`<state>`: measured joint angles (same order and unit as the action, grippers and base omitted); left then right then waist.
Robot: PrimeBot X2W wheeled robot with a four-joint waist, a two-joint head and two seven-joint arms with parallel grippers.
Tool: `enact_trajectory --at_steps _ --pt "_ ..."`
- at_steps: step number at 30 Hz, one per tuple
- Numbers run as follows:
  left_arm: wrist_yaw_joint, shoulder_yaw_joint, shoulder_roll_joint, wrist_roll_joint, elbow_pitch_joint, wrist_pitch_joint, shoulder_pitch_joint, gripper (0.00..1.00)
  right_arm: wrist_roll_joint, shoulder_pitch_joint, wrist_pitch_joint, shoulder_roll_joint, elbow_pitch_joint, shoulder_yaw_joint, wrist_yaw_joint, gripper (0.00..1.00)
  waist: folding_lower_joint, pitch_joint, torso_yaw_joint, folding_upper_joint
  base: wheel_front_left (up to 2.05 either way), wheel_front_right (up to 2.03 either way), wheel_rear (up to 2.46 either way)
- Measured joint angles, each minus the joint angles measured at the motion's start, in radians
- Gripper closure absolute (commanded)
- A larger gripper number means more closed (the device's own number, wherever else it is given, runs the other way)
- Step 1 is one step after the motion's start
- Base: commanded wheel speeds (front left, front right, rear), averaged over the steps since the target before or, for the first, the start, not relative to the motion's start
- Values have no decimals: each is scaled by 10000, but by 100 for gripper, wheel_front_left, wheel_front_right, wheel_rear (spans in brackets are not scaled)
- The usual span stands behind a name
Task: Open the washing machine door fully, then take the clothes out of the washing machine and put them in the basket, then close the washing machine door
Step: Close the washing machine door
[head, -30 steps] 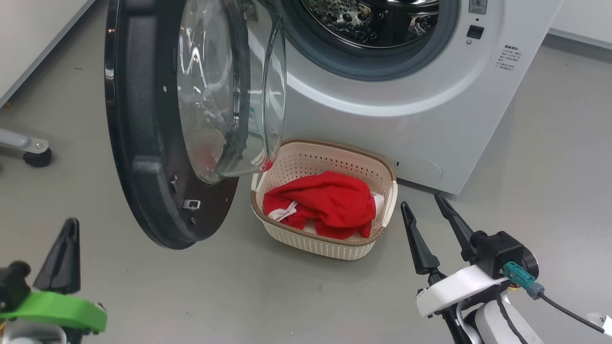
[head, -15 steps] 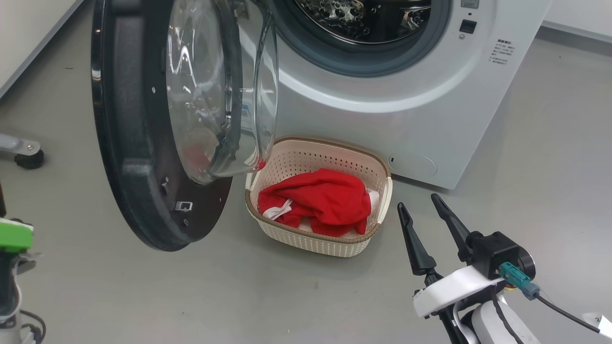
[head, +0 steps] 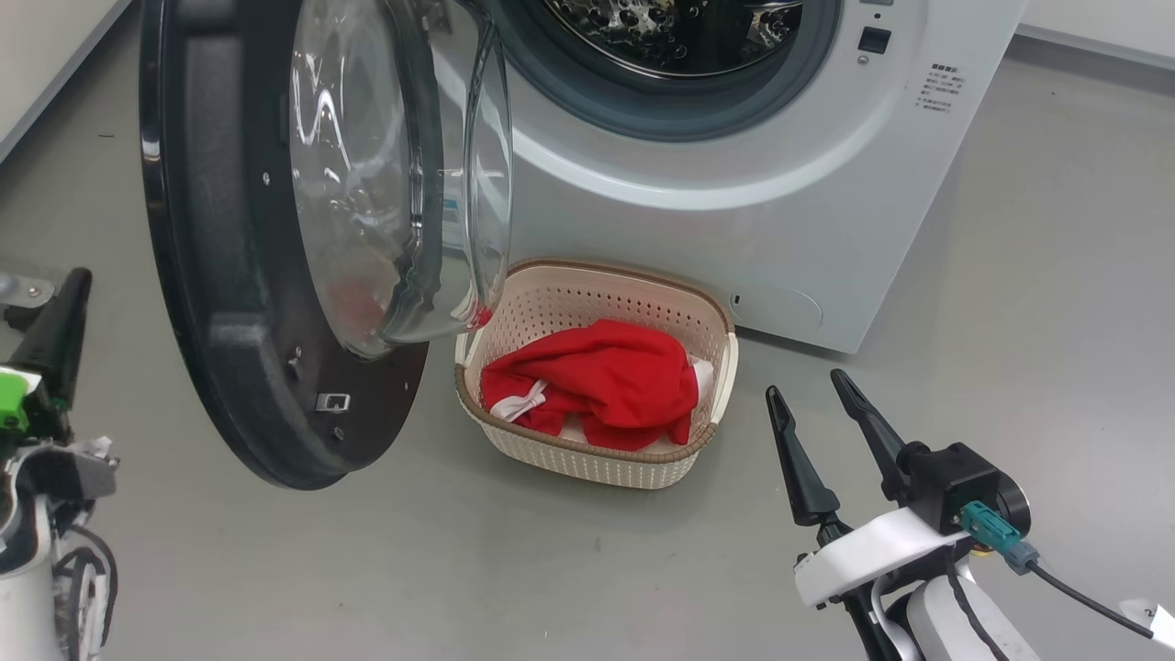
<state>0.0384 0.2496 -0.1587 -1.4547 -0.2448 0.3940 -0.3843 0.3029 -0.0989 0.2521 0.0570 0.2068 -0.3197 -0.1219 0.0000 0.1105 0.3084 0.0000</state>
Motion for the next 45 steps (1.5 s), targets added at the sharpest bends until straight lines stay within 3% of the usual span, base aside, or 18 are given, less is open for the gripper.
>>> enact_trajectory --at_steps 4,7,19,24,45 --pt "665 295 253 -982 6 763 -237 100 0 -1 0 0 0 17 0 0 0 12 -47 0 0 0 0" --pt "786 447 320 -1526 36 1248 -307 100 -6 -1 0 -2 2 33 0 0 0 16 -75 0 0 0 0" --pt "809 397 765 -2951 506 2849 -283 100 -63 -5 0 -2 17 42 0 0 0 23 -133 0 0 0 0" --pt "886 688 1189 -4174 658 3231 -274 100 -67 -5 0 -2 59 25 0 0 0 11 -154 0 0 0 0" --pt "886 -272 1162 -5030 1126 3530 695 100 -140 -187 0 -8 186 -416 -2 0 0 145 -972 0 0 0 0"
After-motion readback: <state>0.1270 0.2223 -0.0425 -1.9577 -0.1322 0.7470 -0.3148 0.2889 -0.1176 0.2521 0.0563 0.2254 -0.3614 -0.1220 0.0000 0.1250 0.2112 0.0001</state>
